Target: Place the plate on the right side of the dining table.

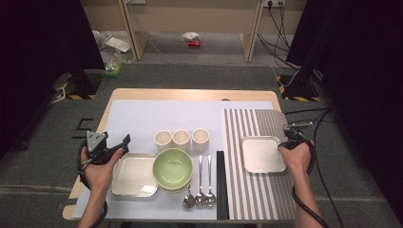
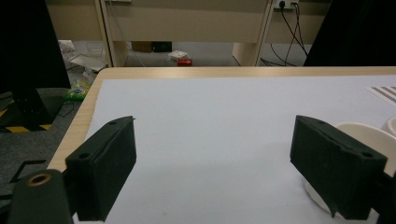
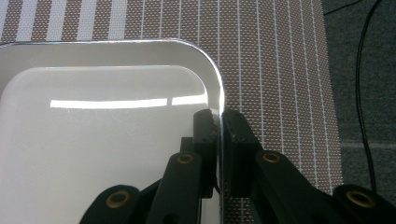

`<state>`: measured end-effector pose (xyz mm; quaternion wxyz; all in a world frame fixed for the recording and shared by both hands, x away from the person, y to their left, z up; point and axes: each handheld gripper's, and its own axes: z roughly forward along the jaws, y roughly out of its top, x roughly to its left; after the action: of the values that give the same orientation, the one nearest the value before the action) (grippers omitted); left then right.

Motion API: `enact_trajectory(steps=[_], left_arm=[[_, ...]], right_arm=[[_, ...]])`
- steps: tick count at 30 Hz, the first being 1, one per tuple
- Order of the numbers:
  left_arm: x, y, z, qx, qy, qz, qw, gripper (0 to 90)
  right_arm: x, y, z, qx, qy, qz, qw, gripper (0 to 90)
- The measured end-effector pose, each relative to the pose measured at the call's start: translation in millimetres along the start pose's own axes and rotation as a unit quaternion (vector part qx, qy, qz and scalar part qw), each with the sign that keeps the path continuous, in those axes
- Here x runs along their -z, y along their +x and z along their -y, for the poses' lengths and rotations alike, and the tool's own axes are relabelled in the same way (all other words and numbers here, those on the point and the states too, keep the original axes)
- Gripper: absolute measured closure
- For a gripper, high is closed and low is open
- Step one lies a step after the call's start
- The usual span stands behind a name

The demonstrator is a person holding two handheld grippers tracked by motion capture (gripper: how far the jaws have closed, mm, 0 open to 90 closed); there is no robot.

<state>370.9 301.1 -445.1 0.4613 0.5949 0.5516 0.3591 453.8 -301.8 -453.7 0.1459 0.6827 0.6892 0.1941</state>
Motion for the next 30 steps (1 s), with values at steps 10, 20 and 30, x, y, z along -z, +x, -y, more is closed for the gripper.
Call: enact_trajectory(steps=[10,20,30], left_arm=[[-0.4,0.0,0.2,0.000,0.001,0.001,1.0000,13.5],[-1.1,-0.3,0.6,0.000,0.003,0.001,1.0000,13.5],[-1.9,-0.4,0.9,0.001,0.003,0.002,1.0000,13.5]], right_arm=[[-0.1,0.5,-0.3,0.007,0.000,0.005,1.0000,84.8],[0.8,-0.9,0.1,0.007,0.003,0.009,0.9999,84.7],[1.6,-1.1,1.5,0.014,-0.012,0.012,0.9997,81.7]])
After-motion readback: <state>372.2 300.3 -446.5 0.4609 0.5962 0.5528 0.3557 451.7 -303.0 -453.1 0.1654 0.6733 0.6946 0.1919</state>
